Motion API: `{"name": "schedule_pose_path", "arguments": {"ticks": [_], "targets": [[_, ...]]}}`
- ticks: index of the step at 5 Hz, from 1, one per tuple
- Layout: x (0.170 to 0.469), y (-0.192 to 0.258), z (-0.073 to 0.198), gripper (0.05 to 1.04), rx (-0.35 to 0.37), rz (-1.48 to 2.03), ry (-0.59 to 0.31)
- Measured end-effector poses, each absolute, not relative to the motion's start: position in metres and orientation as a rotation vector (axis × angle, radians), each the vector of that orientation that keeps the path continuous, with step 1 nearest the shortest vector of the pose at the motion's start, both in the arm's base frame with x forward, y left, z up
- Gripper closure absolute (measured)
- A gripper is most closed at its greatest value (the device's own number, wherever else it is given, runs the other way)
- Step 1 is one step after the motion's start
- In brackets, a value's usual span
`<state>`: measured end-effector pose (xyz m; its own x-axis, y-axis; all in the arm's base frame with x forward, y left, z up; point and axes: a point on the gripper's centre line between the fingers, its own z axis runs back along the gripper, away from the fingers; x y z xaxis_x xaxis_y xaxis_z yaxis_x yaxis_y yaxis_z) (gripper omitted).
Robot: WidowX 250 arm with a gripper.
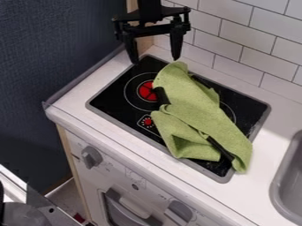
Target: Move the cloth from right to left
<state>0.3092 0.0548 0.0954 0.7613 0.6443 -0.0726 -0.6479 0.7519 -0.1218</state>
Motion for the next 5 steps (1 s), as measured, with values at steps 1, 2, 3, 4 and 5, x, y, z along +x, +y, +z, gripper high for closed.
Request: {"name": "schedule_pose_path", "arguments": {"ticks": [1, 2, 3, 4, 5], "targets": [[0.306, 0.054, 0.082, 0.085, -0.138, 0.713, 0.071], [0.31, 0.056, 0.054, 0.085, -0.127, 0.749, 0.111], [0.316, 0.061, 0.039, 0.085, -0.091, 0.819, 0.121], [0.328, 0.063, 0.022, 0.085, -0.126, 0.826, 0.124], [0.333, 0.069, 0.005, 0.085, -0.12, 0.829, 0.163]]}}
